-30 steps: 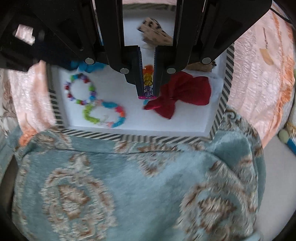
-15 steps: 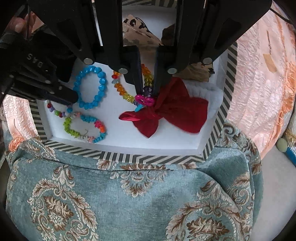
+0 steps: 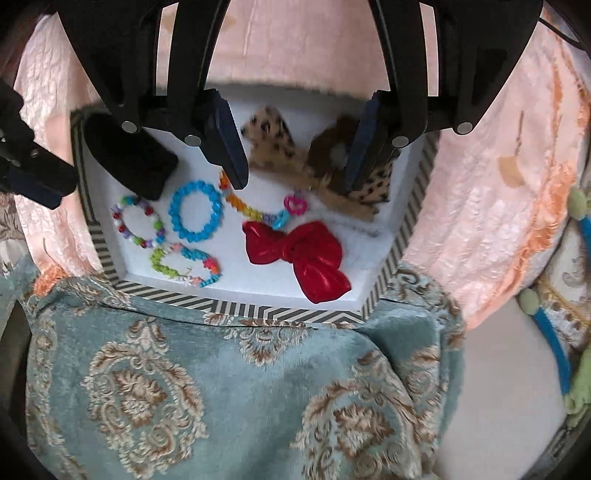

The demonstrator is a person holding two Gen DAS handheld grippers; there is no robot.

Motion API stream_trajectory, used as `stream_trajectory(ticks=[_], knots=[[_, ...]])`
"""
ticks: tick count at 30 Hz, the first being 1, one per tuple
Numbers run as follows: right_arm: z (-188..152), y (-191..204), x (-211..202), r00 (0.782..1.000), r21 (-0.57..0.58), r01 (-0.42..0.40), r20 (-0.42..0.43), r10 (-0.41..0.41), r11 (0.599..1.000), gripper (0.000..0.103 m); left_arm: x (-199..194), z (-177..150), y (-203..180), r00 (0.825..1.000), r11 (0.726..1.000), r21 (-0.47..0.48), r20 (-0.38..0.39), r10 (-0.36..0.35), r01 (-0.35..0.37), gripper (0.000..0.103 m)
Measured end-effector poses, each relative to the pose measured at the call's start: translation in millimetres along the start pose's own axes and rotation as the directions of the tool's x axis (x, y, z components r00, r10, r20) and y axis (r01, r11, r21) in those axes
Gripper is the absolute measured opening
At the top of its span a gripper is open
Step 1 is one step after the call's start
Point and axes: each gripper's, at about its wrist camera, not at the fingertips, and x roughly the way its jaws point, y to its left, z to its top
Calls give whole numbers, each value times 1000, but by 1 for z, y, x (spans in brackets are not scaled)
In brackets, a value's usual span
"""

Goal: Organize jewelry
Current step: 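Lower the rainbow bracelet into the tray with the left gripper while the right gripper releases the blue bracelet there, then move both open grippers toward the black scrunchie and purple bead bracelet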

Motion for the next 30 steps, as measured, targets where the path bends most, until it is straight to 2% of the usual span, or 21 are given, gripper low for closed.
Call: stream_trajectory(ticks=[3,7,12,17,30], knots=[[-12,6,-16,1000,-6,16,12,-16,1000,45,-26,-14,0,1000,1000,0,31,1,-1,55],[-34,10,-39,1000,-9,20,16,-20,1000,46,-58,-38,-7,997,999,33,66,33,-35,55],[-61,16,-63,999,-21,43,30,-42,999,56,-87,-66,-8,995,998,40,83,48,-51,55],[-84,22,-83,998,-11,43,39,-43,999,57,-109,-87,-11,991,996,36,109,75,-79,55],[-122,31,-109,998,-38,56,23,-55,998,58,-142,-129,-20,990,997,39,125,68,-74,55]])
